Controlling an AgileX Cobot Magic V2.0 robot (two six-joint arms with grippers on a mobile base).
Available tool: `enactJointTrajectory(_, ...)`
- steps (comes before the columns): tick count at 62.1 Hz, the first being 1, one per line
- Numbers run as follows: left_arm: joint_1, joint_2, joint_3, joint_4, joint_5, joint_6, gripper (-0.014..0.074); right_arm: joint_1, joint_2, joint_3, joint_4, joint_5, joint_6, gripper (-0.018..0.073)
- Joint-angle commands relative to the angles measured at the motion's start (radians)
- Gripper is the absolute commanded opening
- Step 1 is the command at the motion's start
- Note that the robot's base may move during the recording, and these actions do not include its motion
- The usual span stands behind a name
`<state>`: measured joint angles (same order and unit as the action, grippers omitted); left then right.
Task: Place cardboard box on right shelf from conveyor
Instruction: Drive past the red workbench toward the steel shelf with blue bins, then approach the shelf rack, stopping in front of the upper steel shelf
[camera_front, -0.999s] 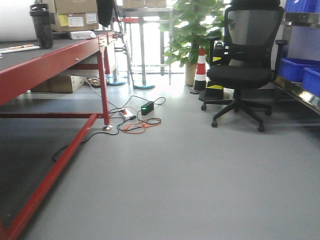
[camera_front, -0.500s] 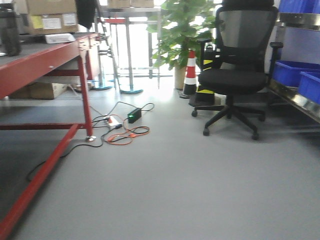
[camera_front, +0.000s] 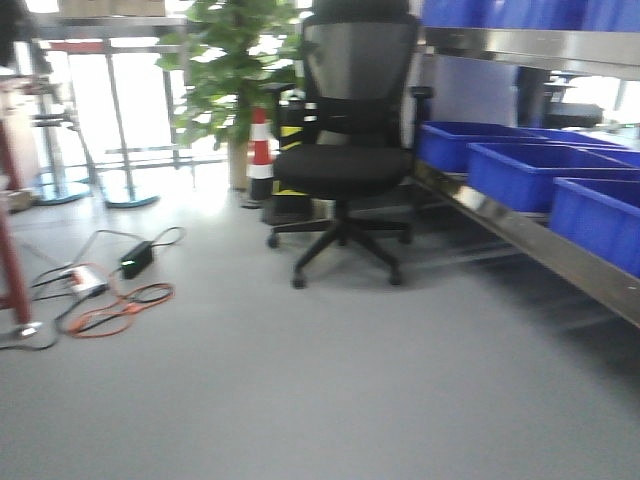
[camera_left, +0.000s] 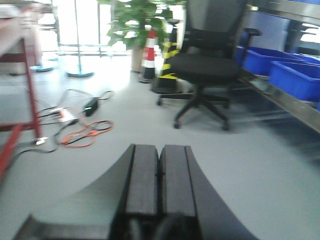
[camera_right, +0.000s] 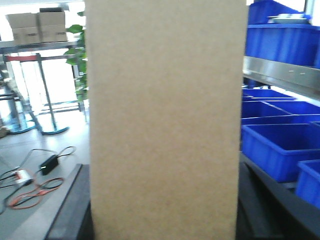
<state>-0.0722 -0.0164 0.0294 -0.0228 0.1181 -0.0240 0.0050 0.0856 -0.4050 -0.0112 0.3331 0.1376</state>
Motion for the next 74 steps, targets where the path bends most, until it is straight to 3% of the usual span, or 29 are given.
enactJointTrajectory(1, 0.002, -0.008, 0.010, 0.001, -0.087, -0.005, -0.0116, -0.005, 0.014, -0.030, -0.012, -0.113, -0.004, 0.0054)
enactJointTrajectory(74, 0.002, -0.008, 0.010, 0.001, -0.087, -0.005, -0.0116, -0.005, 0.014, -0.030, -0.012, -0.113, -0.004, 0.0054)
